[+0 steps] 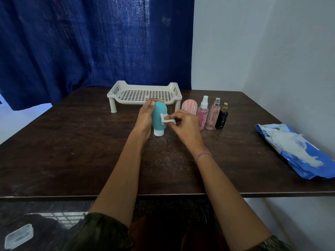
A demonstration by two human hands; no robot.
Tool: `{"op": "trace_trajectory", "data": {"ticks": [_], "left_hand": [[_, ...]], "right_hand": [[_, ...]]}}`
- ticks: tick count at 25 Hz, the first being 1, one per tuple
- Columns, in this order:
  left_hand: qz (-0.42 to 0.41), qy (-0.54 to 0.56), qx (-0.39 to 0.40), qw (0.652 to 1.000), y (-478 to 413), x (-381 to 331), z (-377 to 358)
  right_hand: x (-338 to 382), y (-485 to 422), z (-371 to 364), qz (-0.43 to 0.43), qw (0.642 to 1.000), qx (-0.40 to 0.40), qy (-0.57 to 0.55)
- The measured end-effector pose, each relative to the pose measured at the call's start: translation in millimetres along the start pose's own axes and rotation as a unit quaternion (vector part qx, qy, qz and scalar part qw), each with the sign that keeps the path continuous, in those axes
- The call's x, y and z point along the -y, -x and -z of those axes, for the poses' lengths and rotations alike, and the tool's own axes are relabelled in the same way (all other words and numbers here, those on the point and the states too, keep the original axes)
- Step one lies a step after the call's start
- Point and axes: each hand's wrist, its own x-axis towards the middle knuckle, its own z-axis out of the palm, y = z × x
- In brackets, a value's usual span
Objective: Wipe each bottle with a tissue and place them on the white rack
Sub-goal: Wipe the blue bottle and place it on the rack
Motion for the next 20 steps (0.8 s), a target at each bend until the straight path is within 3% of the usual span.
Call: {"op": "trace_trajectory", "data": {"ticks": [6,11,14,17,20], "left_hand": [[-0.04,-0.107,-0.038,0.993,1,-4,3],[-0.015,-0.176,-0.038,0.984,-1,-2,8],[0.024,-0.19,0.002,0.982,1,-8,13],[0.01,-0.244,0.021,0.97,5,-13,14],[0.001,-0.245,-0.012,0.969,5,-9,13]], "right_hand": [[-1,1,-10,0.037,0.993,0.101,0.054],[-3,0,-10,0.028,0.995,0.082,0.053],[-3,0,-10,0.02,0.995,0.081,0.055],[-4,-1,-9,0.021,0.996,0.067,0.048],[-4,-1,-10,0.022,0.997,0.06,0.042]]}}
